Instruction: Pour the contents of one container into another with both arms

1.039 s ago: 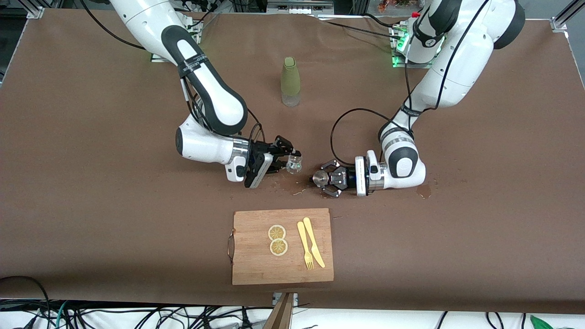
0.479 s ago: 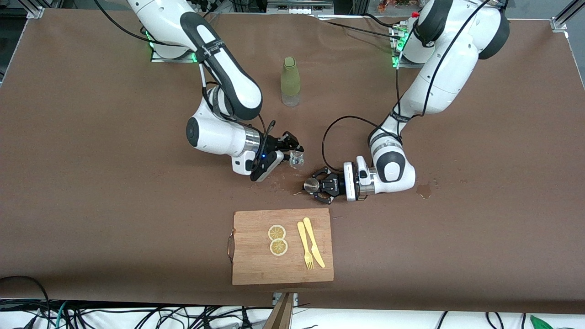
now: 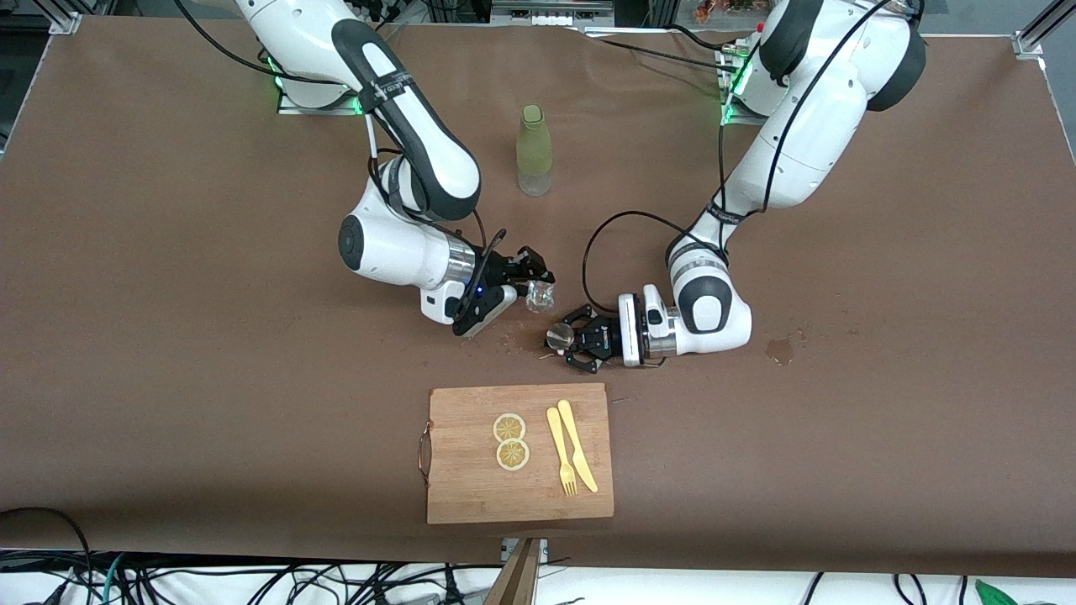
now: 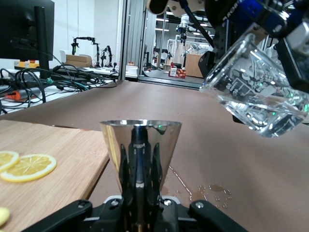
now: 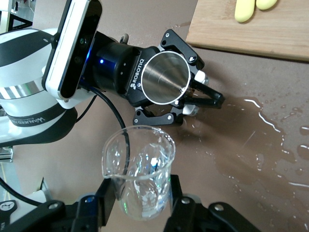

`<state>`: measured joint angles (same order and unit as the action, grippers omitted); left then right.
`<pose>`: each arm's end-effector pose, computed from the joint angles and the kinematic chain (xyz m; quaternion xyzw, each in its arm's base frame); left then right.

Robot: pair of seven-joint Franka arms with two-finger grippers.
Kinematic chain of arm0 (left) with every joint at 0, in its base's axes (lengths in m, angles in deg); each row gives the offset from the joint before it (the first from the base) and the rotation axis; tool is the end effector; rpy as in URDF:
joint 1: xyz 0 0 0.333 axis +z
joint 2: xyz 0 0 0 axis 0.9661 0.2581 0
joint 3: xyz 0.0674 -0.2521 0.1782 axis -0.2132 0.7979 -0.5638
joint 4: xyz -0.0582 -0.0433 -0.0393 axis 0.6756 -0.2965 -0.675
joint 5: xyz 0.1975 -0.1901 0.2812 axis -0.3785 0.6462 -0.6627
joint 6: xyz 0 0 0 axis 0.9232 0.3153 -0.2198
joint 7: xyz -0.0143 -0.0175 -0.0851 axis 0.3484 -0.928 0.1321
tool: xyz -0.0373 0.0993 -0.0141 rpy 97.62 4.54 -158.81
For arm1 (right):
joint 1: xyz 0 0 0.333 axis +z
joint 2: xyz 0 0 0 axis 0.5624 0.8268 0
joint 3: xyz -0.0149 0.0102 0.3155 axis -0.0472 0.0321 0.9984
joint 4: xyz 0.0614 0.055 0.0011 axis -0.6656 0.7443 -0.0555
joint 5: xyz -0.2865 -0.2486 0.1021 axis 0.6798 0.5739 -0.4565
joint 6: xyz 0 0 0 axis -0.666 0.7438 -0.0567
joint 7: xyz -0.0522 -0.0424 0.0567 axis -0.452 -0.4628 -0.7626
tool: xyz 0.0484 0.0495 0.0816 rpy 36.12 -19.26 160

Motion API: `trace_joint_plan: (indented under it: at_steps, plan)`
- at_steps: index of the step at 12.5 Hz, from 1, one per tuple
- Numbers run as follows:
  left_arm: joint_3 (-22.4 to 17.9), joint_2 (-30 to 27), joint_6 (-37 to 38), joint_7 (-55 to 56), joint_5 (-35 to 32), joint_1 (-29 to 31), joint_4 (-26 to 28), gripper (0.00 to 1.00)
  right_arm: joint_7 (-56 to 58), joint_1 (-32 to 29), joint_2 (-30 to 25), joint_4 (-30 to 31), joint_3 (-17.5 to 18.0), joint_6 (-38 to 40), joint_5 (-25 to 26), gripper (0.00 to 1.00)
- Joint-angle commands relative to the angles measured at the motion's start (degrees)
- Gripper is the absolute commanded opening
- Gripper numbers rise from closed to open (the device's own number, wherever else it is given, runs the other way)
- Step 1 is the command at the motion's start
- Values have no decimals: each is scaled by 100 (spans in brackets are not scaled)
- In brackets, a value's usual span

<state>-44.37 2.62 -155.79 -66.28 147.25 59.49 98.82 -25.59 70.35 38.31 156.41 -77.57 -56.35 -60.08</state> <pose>0.6186 -0.3296 0.0878 0.5927 -0.4895 0.4471 0.4574 0.5649 0.4111 0.2699 -0.9120 -0.1758 -0.0123 0.3705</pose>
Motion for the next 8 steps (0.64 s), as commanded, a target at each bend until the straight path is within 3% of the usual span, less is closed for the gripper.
trace_joint_plan:
  at_steps: [1, 6, 8]
  plan:
    - [-25, 68, -51, -366, 180, -97, -195, 0, -307, 131, -41, -150, -199, 328, 284, 16]
    - [-17, 147, -60, -762, 188, -150, -186, 0, -369, -167, -111, -422, -182, 1240, 1768, 16]
    - [-8, 182, -60, -807, 197, -150, -186, 0, -360, -194, -85, -563, -182, 1365, 2060, 16]
